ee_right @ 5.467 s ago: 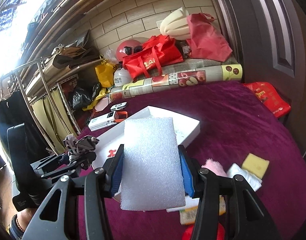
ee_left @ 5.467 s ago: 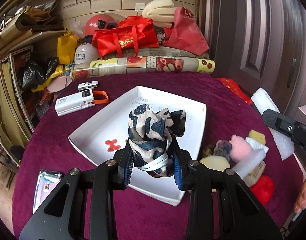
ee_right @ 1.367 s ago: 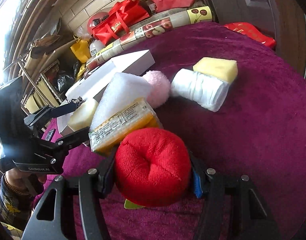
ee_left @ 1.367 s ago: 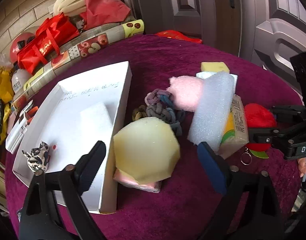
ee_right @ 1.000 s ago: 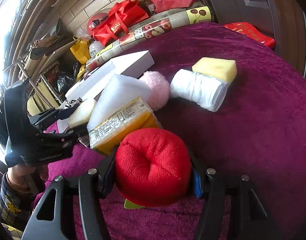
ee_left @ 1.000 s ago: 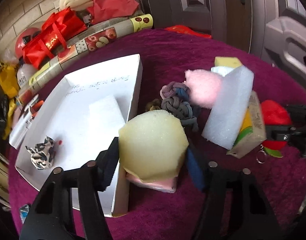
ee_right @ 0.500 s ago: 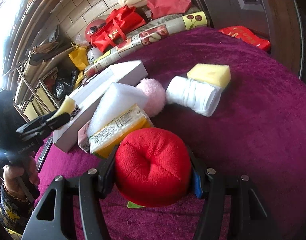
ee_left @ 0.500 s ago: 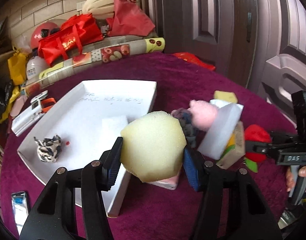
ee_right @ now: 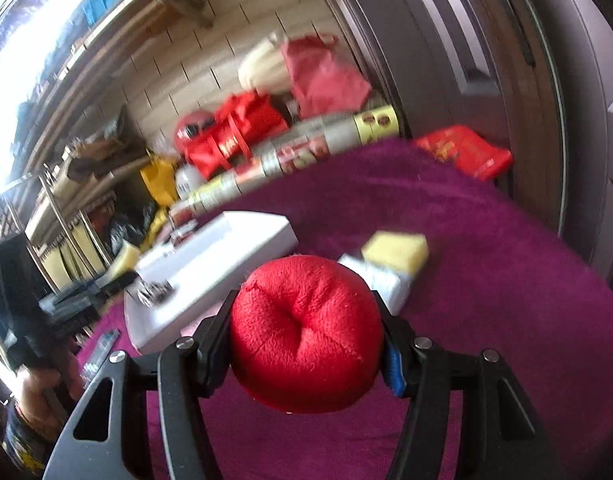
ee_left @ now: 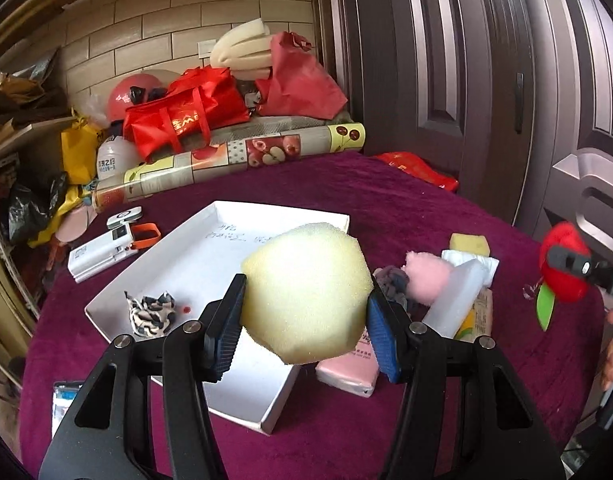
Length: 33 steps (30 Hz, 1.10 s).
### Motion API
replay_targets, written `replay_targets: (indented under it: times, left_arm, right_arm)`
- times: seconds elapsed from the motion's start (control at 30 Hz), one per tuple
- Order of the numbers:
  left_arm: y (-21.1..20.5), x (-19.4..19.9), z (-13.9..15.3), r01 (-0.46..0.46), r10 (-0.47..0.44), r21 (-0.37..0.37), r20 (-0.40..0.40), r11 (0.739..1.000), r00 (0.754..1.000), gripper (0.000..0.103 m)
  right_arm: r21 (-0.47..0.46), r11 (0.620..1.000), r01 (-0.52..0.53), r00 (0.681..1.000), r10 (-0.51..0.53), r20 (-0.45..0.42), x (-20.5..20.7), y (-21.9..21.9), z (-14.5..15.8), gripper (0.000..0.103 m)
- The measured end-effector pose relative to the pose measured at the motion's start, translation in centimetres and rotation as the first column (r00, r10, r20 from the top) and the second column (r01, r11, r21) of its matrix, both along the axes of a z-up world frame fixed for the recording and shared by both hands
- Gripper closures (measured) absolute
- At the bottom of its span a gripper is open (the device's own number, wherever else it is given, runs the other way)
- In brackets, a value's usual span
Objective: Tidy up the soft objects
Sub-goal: 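Carry the foam block into the tray with the left tool while the right tool places the red ball there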
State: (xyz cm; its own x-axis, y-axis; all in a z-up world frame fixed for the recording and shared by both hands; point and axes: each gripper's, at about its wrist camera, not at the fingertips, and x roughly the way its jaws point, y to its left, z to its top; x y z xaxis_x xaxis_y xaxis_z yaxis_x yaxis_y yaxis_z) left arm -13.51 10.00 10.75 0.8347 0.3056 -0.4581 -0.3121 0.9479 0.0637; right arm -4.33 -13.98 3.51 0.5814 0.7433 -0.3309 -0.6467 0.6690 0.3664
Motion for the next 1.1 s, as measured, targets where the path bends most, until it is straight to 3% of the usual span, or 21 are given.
replay_targets:
  times: [0.37, 1.1]
  left_arm:
    - [-0.4, -0.9, 0.1, -0.001, 0.002, -0.035, 0.021, 0.999, 1.0, 0.047]
    - [1.1, -2.4, -0.3, -0.039, 0.043, -0.088, 0.043, 0.995, 0.998, 0.047]
  right_arm:
    - [0.012, 0.997, -0.07, 0.993, 0.069, 0.095, -1.3, 1.9, 2.8, 0.043]
    - [0.019, 0.988, -0.153, 0.983, 0.15, 0.108, -1.9, 4.3, 4.7, 0.043]
